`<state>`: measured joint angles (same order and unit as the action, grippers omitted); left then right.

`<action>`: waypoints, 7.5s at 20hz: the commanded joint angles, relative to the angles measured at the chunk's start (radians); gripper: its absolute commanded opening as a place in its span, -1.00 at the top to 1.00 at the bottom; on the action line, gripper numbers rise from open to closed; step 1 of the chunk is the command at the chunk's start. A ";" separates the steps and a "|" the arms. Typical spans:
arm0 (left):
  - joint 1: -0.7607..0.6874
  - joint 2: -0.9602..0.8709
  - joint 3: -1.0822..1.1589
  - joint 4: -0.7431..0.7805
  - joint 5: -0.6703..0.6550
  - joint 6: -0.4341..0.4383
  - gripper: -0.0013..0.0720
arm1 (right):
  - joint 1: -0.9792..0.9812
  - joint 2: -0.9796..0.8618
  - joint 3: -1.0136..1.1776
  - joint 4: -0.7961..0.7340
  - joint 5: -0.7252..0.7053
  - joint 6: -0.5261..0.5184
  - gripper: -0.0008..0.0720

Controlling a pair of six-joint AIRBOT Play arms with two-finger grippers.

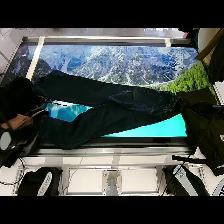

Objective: Fold the clothes and pants, and hang the long-sleeved shirts on hangers.

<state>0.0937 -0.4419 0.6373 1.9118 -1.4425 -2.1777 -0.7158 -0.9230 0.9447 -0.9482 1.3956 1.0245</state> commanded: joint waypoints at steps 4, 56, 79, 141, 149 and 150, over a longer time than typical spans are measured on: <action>0.529 -0.080 -0.066 -0.175 0.040 0.281 0.34 | 0.000 0.000 -0.001 0.013 -0.032 -0.026 -0.04; 0.814 -0.692 -0.022 -1.122 0.299 1.033 0.93 | -0.001 0.087 -0.025 -0.149 0.037 0.055 -0.03; 0.814 -0.466 0.094 -1.288 0.332 1.014 0.93 | 0.062 -0.417 -0.242 0.396 -0.603 -0.094 0.01; 0.841 -0.438 0.188 -1.113 0.253 0.992 -0.19 | 0.068 -0.038 -0.443 0.279 0.035 -0.043 0.87; 0.840 -0.438 0.188 -1.176 0.289 0.993 0.02 | 0.068 -0.078 -0.038 0.373 -0.494 0.147 0.87; 0.840 -0.438 0.188 -1.186 0.291 0.993 0.02 | 0.068 -0.117 -0.021 0.373 -0.568 0.198 0.87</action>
<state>0.9348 -0.8795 0.8246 0.7578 -1.1664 -1.1851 -0.6495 -0.9871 0.8371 -0.5999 1.0943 1.1103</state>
